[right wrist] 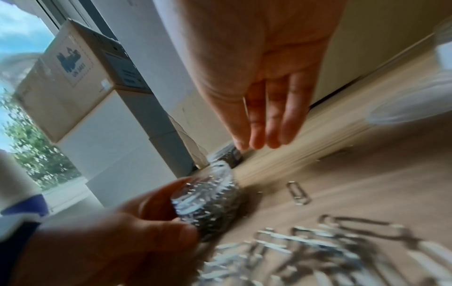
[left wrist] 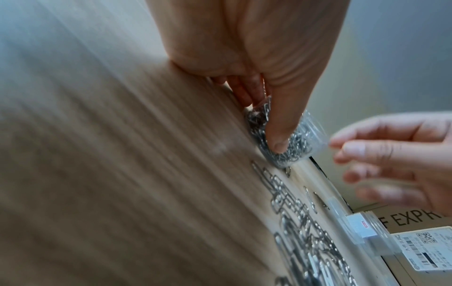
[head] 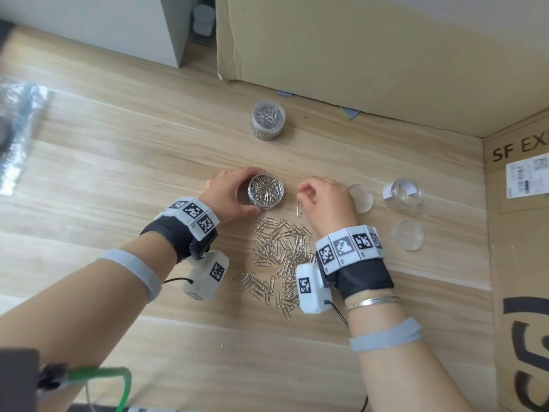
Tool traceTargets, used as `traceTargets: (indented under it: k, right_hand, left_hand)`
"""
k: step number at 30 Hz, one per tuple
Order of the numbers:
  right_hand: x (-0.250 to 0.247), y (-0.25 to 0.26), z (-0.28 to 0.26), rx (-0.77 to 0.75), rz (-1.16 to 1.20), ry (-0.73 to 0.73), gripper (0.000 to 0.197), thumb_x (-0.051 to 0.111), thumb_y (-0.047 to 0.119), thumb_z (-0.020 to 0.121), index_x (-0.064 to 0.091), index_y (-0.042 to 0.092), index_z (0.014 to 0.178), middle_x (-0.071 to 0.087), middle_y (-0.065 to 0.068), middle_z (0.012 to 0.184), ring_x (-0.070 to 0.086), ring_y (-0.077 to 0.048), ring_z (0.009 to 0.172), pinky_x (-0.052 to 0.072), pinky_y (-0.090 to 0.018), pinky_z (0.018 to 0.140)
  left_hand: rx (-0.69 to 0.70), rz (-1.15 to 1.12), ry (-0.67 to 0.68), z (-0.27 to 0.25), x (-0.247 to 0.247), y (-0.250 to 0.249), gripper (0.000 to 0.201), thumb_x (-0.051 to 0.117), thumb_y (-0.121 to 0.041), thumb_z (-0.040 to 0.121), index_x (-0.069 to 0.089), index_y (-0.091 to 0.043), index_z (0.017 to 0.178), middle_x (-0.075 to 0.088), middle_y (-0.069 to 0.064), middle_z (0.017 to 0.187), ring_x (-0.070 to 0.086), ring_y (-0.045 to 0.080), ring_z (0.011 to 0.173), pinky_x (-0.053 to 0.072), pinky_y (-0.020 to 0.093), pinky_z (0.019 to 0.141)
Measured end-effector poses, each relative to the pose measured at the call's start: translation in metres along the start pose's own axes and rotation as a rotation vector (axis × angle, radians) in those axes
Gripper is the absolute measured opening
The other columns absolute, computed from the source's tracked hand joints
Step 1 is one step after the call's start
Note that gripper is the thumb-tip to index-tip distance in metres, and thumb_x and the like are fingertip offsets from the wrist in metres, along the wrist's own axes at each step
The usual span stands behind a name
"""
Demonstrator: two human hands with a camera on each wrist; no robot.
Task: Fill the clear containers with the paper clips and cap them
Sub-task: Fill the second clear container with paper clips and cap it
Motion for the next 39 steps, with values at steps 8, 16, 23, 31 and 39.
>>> traceTargets:
  k: [8,16,23,31,39]
  right_hand:
    - [0.015,-0.022,-0.029,0.079,-0.084,0.237,0.033,0.058,0.028,0.088,0.054,0.018,0.119,0.049,-0.003,0.126,0.054,-0.018,0.108,0.043,-0.028,0.092]
    - [0.02,-0.021,-0.052,0.011,-0.018,0.256,0.028,0.06,0.03,0.087,0.06,0.021,0.113,0.057,0.001,0.118,0.057,-0.016,0.104,0.049,-0.036,0.092]
    - [0.009,-0.052,-0.076,0.212,-0.117,0.207,0.081,0.077,0.056,0.056,0.041,0.04,0.126,0.039,0.005,0.132,0.037,-0.023,0.121,0.04,-0.038,0.095]
    - [0.021,-0.046,-0.088,0.23,-0.135,0.345,0.105,0.087,0.043,0.048,0.027,0.047,0.133,0.012,0.005,0.148,0.018,-0.027,0.133,0.039,-0.05,0.1]
    - [0.024,-0.033,-0.075,0.077,-0.048,0.215,0.048,0.076,0.018,0.073,0.056,0.027,0.115,0.048,0.002,0.121,0.047,-0.018,0.113,0.041,-0.031,0.096]
  left_hand:
    - [-0.006,0.028,-0.001,0.0,0.0,-0.001,0.068,0.075,-0.029,0.067,0.042,-0.031,0.126,0.052,-0.005,0.129,0.041,0.024,0.122,0.032,0.051,0.104]
    - [0.01,0.004,0.007,0.001,0.001,0.003,0.071,0.077,-0.029,0.063,0.043,-0.03,0.125,0.055,-0.002,0.125,0.044,0.025,0.118,0.037,0.05,0.101]
    - [-0.007,0.034,0.01,0.0,0.0,0.002,0.069,0.076,-0.027,0.066,0.042,-0.03,0.126,0.054,-0.002,0.125,0.044,0.025,0.116,0.036,0.05,0.102]
    - [0.001,-0.002,0.019,-0.001,-0.001,0.0,0.072,0.072,-0.041,0.057,0.041,-0.036,0.122,0.056,-0.001,0.122,0.049,0.025,0.114,0.039,0.052,0.099]
    - [0.004,-0.023,0.034,-0.002,-0.001,-0.001,0.076,0.064,-0.055,0.049,0.041,-0.039,0.12,0.057,-0.003,0.121,0.05,0.025,0.114,0.04,0.051,0.099]
Point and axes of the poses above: each hand's wrist, its own z-axis towards the middle knuckle, its own x-axis out of the palm, y = z × x, the point moved 2 cm from there along z, towards the middle knuckle
